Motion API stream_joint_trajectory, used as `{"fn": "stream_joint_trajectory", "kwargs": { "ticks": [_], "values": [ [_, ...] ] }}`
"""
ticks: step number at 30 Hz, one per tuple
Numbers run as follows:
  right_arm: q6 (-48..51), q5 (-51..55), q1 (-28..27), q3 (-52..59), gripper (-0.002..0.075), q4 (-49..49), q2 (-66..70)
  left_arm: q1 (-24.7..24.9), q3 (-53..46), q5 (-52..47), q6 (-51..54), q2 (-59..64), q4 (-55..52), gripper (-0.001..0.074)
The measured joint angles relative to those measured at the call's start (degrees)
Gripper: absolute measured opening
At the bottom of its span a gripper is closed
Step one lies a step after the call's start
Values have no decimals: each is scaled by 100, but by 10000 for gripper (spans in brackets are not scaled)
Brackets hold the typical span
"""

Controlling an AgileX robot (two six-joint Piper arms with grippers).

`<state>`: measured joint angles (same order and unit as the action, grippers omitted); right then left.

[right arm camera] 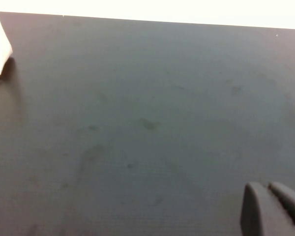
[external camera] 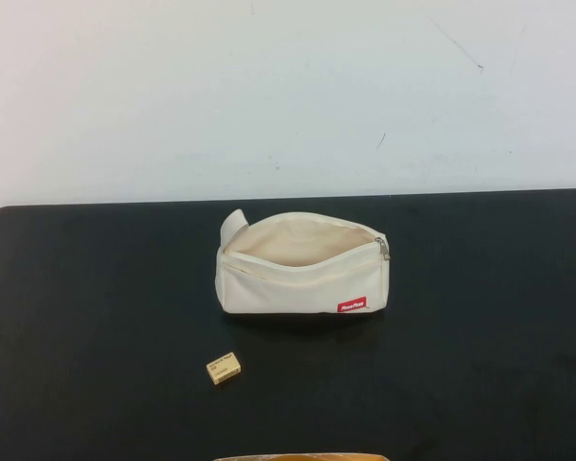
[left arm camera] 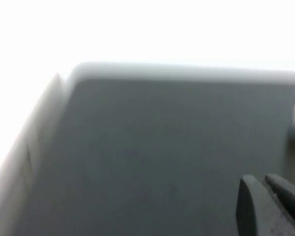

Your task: Put eraser into pencil case

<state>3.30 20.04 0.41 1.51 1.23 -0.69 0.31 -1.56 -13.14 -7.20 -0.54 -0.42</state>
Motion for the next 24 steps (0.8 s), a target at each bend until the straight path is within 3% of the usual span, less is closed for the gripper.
{"fn": "stream_joint_trajectory", "kwargs": {
  "ticks": [9,14,17,24],
  "values": [
    [0,0,0,0,-1,0,0,0,0,3509,87,0,-406,-3],
    [0,0,0,0,-1,0,0,0,0,4547,97,0,-419,-3],
    [0,0,0,0,-1,0,0,0,56,4337,-173,0,-591,-3],
    [0,0,0,0,-1,-1,0,0,1744,1005,-1464,567,-918,-3]
  ]
}}
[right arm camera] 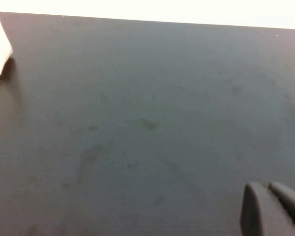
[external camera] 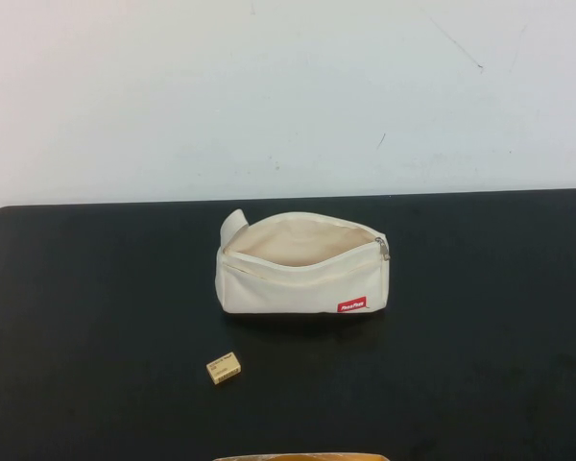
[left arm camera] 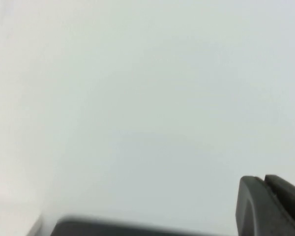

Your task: Put eraser into pencil case

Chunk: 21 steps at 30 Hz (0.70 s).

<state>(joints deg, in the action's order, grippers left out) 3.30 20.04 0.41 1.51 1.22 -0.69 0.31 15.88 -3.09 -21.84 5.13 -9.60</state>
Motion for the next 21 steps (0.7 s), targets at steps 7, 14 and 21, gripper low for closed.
{"fn": "stream_joint_trajectory", "kwargs": {
  "ticks": [7,14,21],
  "values": [
    [0,0,0,0,-1,0,0,0,1197,-651,-10,1684,-11,-3],
    [0,0,0,0,-1,0,0,0,1872,-1461,636,3528,432,-3],
    [0,0,0,0,-1,0,0,0,3231,-3539,4197,5246,3262,-3]
  ]
}}
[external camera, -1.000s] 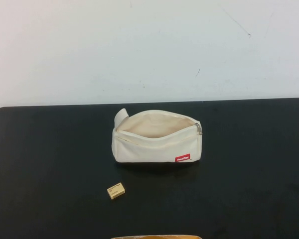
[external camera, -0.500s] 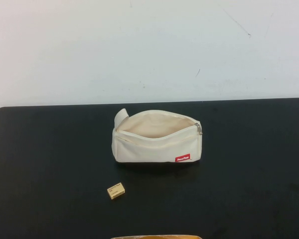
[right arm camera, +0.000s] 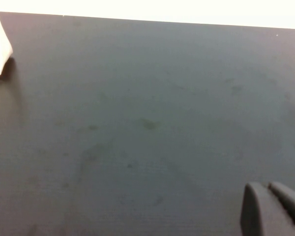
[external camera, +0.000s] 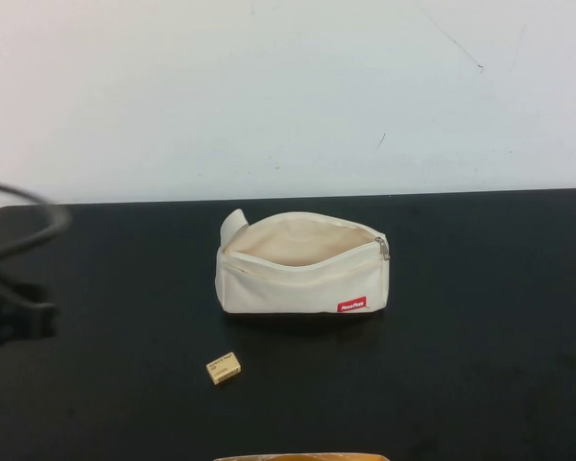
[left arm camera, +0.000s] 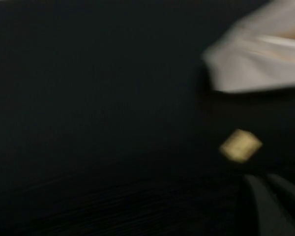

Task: Put eraser into pencil case
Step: Pick up the eraser from the table

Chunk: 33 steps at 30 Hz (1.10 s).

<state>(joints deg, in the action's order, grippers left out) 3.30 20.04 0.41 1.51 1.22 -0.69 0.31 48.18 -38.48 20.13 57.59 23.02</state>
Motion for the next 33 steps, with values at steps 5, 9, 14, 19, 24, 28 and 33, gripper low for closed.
{"fn": "stream_joint_trajectory", "kwargs": {
  "ticks": [5,9,14,19,24,28,33],
  "values": [
    [0,0,0,0,-1,0,0,26,432,-622,1740,997,1633,-3],
    [0,0,0,0,-1,0,0,384,543,-682,2500,1628,1810,-3],
    [0,0,0,0,-1,-10,0,1296,668,-692,2250,2273,1055,-1],
    [0,0,0,0,-1,-10,0,2036,985,-479,1624,2798,168,95],
    [0,0,0,0,-1,-10,0,2437,1378,-467,1391,3305,-371,386],
    [0,0,0,0,-1,-10,0,2476,1707,-473,1142,3795,-483,487],
    [0,0,0,0,-1,-10,0,2476,2000,-619,1005,4333,-658,473]
  ]
}}
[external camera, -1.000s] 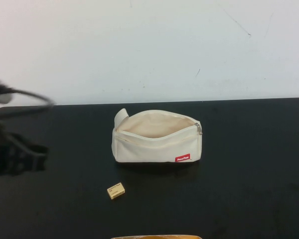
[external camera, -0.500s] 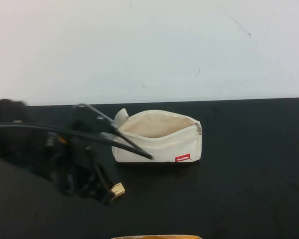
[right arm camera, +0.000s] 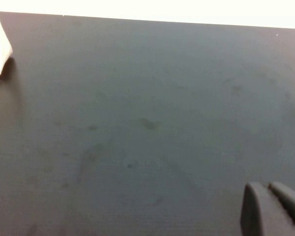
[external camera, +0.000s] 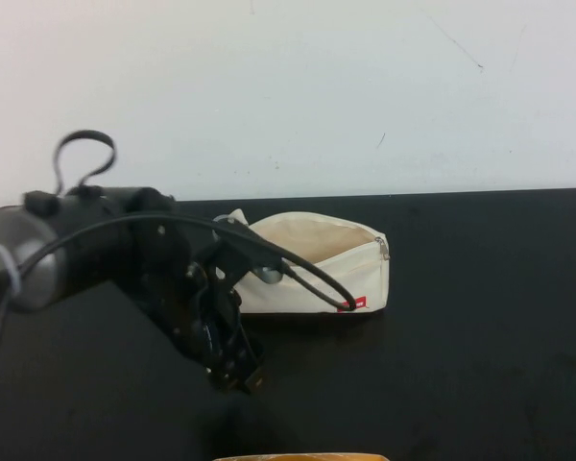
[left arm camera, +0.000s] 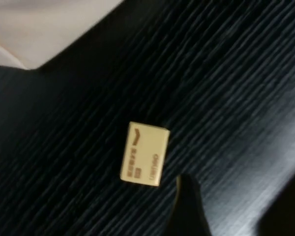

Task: Put eraser into pencil case
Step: Pick up the eraser from the table

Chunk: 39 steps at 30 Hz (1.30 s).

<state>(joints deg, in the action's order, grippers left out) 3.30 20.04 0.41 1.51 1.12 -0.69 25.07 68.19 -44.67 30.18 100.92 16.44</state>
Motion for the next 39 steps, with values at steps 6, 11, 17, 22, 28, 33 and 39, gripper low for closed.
{"fn": "stream_joint_trajectory", "kwargs": {
  "ticks": [6,11,17,22,28,33,39],
  "values": [
    [0,0,0,0,-1,0,0,0,6,97,-227,441,-351,470],
    [0,0,0,0,-1,0,0,0,11,406,-941,590,-896,470],
    [0,0,0,0,-1,0,0,0,20,886,-1213,599,-1044,470],
    [0,0,0,0,-1,0,0,0,20,978,-1006,599,-1034,470],
    [0,0,0,0,-1,0,0,0,20,988,-910,613,-1067,470],
    [0,0,0,0,-1,0,0,0,37,886,-766,841,-1067,429],
    [0,0,0,0,-1,0,0,0,50,782,-713,1001,-1034,287]
  ]
}}
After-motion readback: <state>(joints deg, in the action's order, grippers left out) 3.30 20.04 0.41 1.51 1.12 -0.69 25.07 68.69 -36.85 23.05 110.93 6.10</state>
